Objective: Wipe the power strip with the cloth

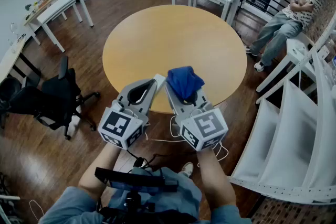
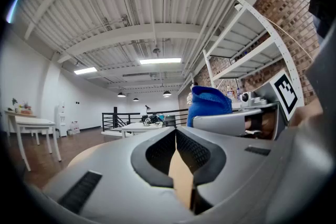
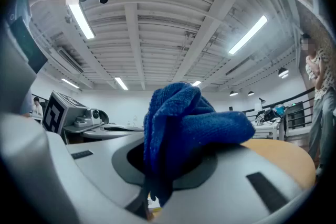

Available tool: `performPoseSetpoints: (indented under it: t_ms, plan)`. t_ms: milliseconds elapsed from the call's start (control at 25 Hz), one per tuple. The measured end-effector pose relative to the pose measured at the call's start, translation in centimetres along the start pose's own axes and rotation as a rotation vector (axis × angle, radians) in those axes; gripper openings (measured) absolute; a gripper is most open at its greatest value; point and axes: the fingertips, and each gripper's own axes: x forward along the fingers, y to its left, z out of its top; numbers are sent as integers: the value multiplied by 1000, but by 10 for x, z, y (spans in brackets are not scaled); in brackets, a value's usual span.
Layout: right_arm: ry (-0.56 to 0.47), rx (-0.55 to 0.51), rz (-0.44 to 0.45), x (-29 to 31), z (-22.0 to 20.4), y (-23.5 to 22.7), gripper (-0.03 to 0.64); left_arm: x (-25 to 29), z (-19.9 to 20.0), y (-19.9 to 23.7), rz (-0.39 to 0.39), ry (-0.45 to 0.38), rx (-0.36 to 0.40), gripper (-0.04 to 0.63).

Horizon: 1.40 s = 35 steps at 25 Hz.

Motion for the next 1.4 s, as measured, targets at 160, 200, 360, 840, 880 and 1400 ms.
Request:
performPoseSetpoints:
  t_ms: [160,200,360,840,880,1400]
  plan:
    - [-2,-4,-3,3,1,-5,61,5,-6,13,39,-19,19,9]
    - [0,-4,-4,3,0,-5,61,5,-9,12,34,-10,17,18]
    - [7,-3,-10,2,-3,-8,61,10,-32,16,32,32,14,41]
    - [31,20,-31,8,-21,-23,61,25,-135,56,82,174,-23,194]
    - [34,22,-30,10,-23,-24,61,26,-143,60,87,187,-26,196]
    - [83,34,-36,26,-48,-27,61,32,-250,79,124,352,-109,294]
